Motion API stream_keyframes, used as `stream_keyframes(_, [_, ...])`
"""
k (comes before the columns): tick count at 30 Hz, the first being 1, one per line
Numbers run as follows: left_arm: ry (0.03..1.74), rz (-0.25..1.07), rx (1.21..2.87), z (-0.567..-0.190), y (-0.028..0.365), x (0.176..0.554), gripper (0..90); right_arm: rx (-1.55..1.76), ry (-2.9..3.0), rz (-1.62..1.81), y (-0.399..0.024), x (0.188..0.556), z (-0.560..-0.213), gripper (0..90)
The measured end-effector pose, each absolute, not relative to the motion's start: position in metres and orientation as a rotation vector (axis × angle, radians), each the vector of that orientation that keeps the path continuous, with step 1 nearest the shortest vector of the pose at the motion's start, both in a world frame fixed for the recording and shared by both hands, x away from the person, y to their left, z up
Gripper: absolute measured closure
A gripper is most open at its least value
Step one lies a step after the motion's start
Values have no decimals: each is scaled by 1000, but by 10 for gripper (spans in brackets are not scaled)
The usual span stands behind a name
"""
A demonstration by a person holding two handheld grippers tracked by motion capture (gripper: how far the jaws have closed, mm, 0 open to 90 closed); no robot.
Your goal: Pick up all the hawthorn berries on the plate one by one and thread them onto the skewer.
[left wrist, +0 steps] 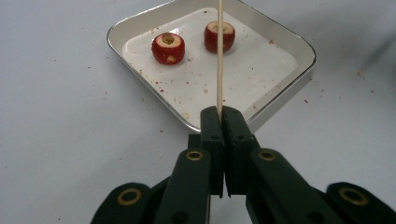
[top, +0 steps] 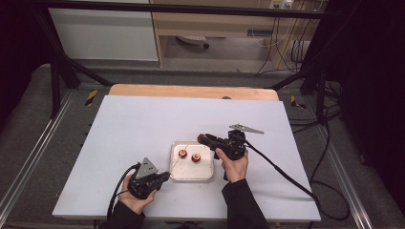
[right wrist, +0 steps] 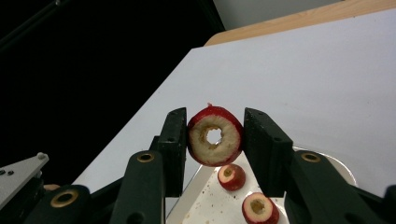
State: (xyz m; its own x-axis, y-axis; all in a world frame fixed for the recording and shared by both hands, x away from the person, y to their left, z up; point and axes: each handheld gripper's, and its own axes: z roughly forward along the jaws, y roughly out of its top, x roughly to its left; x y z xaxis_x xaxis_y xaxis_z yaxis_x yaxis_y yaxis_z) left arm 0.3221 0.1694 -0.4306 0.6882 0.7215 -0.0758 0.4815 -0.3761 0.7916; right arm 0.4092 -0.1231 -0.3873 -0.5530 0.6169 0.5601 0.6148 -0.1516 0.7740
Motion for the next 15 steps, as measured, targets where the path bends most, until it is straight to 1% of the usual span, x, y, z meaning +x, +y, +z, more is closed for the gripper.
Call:
stream_keyframes(6, [939, 343, 2012, -427, 158, 321, 879, 1477, 1944, 1932, -122, 410, -386, 614])
stream_keyframes(7, [981, 338, 2014, -426, 156, 318, 879, 1477, 1944, 1932, -122, 410, -386, 614])
stream_keyframes(11, [995, 339, 1990, -424, 149, 320, 879, 1471, 1903, 1966, -121, 411, -386, 614])
stream_keyframes(12, [948, 350, 1975, -425, 148, 323, 879, 1471, 1903, 1966, -121, 411, -386, 614])
stream_keyframes(15, [954, 342, 1959, -424, 144, 325, 879, 1474, 1865, 1998, -121, 411, -385, 615])
